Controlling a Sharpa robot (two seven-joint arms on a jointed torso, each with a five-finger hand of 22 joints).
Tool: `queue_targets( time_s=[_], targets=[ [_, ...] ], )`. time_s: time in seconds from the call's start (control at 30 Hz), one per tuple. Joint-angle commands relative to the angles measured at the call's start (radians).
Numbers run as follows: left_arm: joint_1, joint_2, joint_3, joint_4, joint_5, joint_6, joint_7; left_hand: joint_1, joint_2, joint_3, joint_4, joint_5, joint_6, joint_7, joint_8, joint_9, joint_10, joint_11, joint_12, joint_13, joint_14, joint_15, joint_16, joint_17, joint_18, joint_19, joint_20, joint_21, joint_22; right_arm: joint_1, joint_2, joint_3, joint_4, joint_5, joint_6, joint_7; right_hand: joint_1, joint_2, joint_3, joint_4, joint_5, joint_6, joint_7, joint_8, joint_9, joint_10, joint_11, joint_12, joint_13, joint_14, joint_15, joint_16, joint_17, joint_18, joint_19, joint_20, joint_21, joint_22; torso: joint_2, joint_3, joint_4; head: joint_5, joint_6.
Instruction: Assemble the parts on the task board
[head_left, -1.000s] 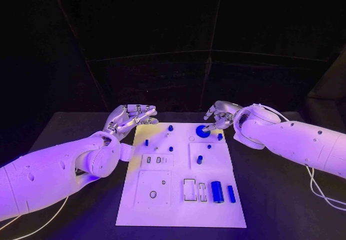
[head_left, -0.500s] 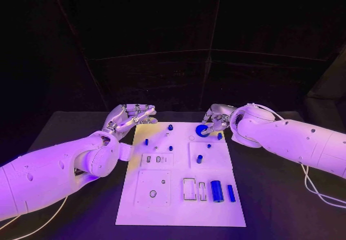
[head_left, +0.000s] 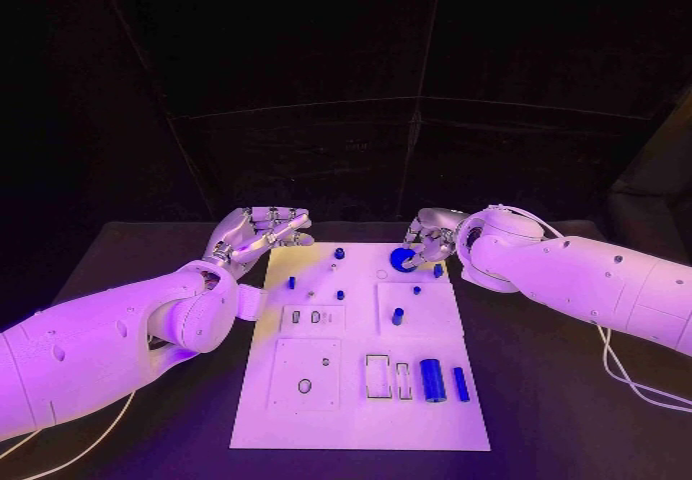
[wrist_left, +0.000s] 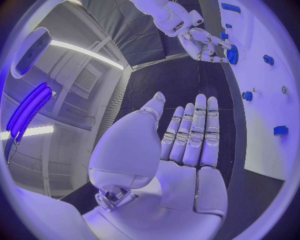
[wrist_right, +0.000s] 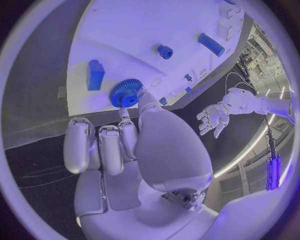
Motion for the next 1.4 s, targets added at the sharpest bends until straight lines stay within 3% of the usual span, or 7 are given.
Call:
queue_targets(
  time_s=[0.03, 0.4, 0.53, 0.77, 1.0, 1.1, 1.4],
  targets=[
    [0.002, 0.002, 0.001, 0.0, 0.0, 0.009, 0.007, 0.001, 0.009, -0.002, -0.007, 0.0, 0.008, 0.002, -0.006, -0.001, 0.008, 0.002, -0.004, -0.001, 0.003, -0.002, -0.006, 0.001, 0.013, 0.006, -0.002, 0.0, -0.001, 0.002, 0.001, 0.001, -0.001, -0.015, 0.012, 0.002, 0.01, 0.005, 0.002, -0.01, 0.003, 0.007, 0.0, 0.007, 0.001, 0.009, 0.002, 0.006, 0.047, 0.064, 0.004, 0.005, 0.045, -0.016, 0.009, -0.001, 0.005, 0.003, 0.0, -0.0005, 0.0006, 0.0, -0.001],
    [0.002, 0.002, 0.001, -0.001, 0.0, 0.01, 0.006, 0.001, 0.009, -0.002, -0.007, 0.0, 0.008, 0.002, -0.006, -0.001, 0.008, 0.002, -0.004, -0.001, 0.003, -0.002, -0.006, 0.001, 0.013, 0.006, -0.002, 0.0, -0.001, 0.001, 0.005, 0.0, -0.004, -0.033, 0.013, 0.004, 0.035, 0.024, 0.031, -0.041, -0.007, 0.02, -0.001, 0.017, 0.001, 0.013, 0.0, 0.015, 0.059, 0.065, 0.002, 0.008, 0.051, -0.017, 0.011, -0.003, 0.008, 0.008, 0.0, -0.0007, 0.0002, -0.001, -0.004],
    [0.002, 0.002, 0.001, -0.001, 0.0, 0.01, 0.005, 0.001, 0.009, -0.002, -0.007, 0.0, 0.008, 0.002, -0.006, -0.001, 0.008, 0.002, -0.004, -0.001, 0.003, -0.002, -0.006, 0.001, 0.013, 0.006, -0.002, 0.0, -0.001, 0.001, 0.006, 0.0, -0.003, -0.037, -0.021, 0.011, 0.057, 0.057, 0.08, -0.064, -0.027, 0.065, -0.011, 0.033, 0.003, 0.03, -0.009, 0.036, 0.084, 0.066, -0.005, 0.011, 0.057, -0.02, 0.02, -0.008, 0.015, 0.025, 0.0, -0.0006, 0.0006, -0.001, -0.006],
    [0.002, 0.001, 0.001, 0.0, 0.0, 0.011, 0.005, 0.001, 0.009, -0.002, -0.007, 0.0, 0.008, 0.002, -0.006, -0.001, 0.008, 0.002, -0.004, -0.001, 0.003, -0.002, -0.006, 0.001, 0.013, 0.006, -0.002, 0.0, -0.001, 0.0, 0.0, 0.0, 0.023, -0.054, -0.109, 0.019, 0.038, 0.07, 0.137, -0.074, 0.006, 0.112, -0.023, 0.034, -0.001, 0.049, -0.022, 0.059, 0.112, 0.068, -0.015, 0.014, 0.064, -0.026, 0.036, -0.018, 0.027, 0.051, 0.0, -0.0007, 0.0017, 0.0, -0.005],
    [0.002, -0.001, 0.001, 0.0, 0.0, 0.012, 0.003, 0.001, 0.01, -0.002, -0.009, 0.0, 0.009, 0.002, -0.007, -0.001, 0.009, 0.002, -0.005, -0.001, 0.002, -0.002, -0.008, 0.001, 0.013, 0.005, -0.002, -0.001, -0.002, -0.003, -0.016, 0.0, 0.097, -0.083, -0.208, 0.014, -0.014, 0.053, 0.175, -0.066, 0.037, 0.138, -0.033, 0.024, -0.002, 0.059, -0.028, 0.068, 0.126, 0.069, -0.022, 0.017, 0.071, -0.031, 0.052, -0.024, 0.038, 0.076, -0.001, 0.0002, -0.0009, 0.005, -0.004],
    [0.002, -0.001, 0.001, 0.0, 0.0, 0.013, 0.003, 0.001, 0.011, -0.001, -0.009, 0.0, 0.009, 0.002, -0.007, -0.001, 0.009, 0.002, -0.005, -0.001, 0.002, -0.002, -0.008, 0.001, 0.013, 0.005, -0.002, -0.001, -0.002, -0.004, -0.018, 0.0, 0.134, -0.128, -0.244, 0.004, -0.027, 0.046, 0.183, -0.065, 0.037, 0.141, -0.033, 0.02, -0.002, 0.061, -0.029, 0.071, 0.13, 0.07, -0.023, 0.018, 0.074, -0.033, 0.056, -0.026, 0.041, 0.083, 0.0, -0.0003, 0.0021, 0.005, -0.003],
    [0.002, 0.0, 0.001, -0.002, 0.0, 0.014, 0.002, 0.005, 0.016, 0.003, -0.014, 0.0, 0.011, 0.002, -0.009, -0.001, 0.01, 0.002, -0.007, -0.001, 0.002, -0.002, -0.01, 0.002, 0.013, 0.005, -0.003, -0.002, -0.004, -0.004, 0.035, -0.001, 0.163, -0.202, -0.255, -0.017, -0.041, 0.035, 0.197, -0.065, 0.03, 0.144, -0.034, 0.013, -0.003, 0.063, -0.03, 0.072, 0.132, 0.07, -0.023, 0.019, 0.076, -0.035, 0.062, -0.027, 0.045, 0.093, 0.0, -0.0009, 0.0027, 0.011, -0.002]
  ],
)
